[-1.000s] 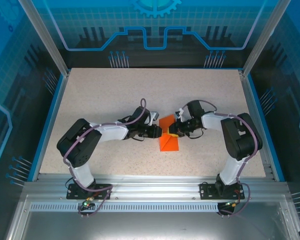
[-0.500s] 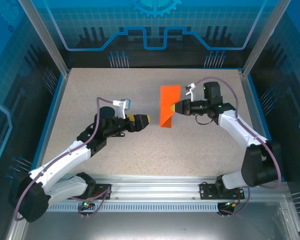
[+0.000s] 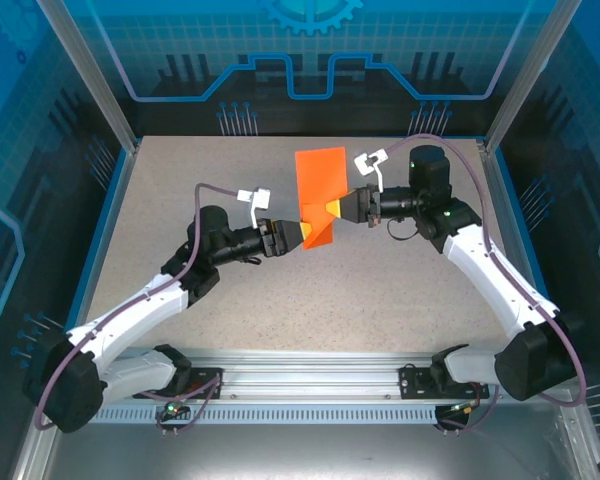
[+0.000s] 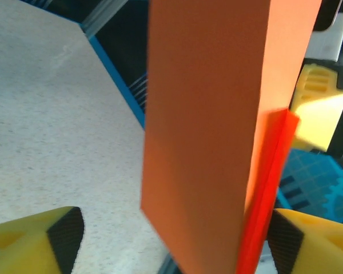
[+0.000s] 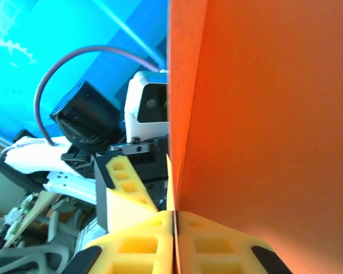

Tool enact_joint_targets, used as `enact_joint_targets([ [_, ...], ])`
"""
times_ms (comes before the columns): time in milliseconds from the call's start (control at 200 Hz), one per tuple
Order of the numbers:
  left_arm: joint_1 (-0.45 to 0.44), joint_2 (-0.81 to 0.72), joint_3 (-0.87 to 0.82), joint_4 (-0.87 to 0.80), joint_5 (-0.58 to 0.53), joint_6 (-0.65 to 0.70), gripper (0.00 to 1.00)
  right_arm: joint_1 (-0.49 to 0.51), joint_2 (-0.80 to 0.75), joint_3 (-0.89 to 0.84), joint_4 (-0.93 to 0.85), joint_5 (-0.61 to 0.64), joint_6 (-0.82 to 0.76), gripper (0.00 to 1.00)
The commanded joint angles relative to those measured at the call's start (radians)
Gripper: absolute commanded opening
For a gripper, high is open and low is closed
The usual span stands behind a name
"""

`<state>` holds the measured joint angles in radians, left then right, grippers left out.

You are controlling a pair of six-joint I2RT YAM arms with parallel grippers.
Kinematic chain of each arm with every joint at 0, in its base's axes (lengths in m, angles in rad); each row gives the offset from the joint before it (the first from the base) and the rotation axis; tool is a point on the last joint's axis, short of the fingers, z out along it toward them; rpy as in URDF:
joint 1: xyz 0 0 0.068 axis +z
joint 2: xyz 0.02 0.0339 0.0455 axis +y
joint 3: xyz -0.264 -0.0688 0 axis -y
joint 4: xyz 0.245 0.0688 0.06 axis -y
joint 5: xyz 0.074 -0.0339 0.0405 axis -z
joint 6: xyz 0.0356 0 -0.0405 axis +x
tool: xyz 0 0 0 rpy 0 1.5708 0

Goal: Fold a paper plane with a square sheet of paper (fold left side to right side)
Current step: Turn over the paper at the center of the table.

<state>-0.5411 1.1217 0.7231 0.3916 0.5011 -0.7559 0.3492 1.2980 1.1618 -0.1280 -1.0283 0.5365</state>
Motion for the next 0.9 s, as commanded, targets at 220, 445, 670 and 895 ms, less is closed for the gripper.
enact_joint_targets([
  [220, -0.031, -0.021, 0.053, 0.027, 0.040, 0.028, 0.32, 0.027, 0.030, 0.029, 0.007, 0.008, 0.023, 0.11],
  [445, -0.060, -0.058, 0.103, -0.262, -0.127, 0.166, 0.11, -0.008, 0.023, 0.088, -0.276, 0.149, -0.141, 0.36],
  [670, -0.229, 0.070, 0.333, -0.880, -0.695, 0.373, 0.04, -0.167, -0.001, 0.092, -0.654, 0.674, -0.197, 0.55],
  [895, -0.375, 0.466, 0.688, -1.439, -1.170, 0.235, 0.00, -0.332, -0.074, -0.123, -0.631, 0.825, -0.122, 0.56],
])
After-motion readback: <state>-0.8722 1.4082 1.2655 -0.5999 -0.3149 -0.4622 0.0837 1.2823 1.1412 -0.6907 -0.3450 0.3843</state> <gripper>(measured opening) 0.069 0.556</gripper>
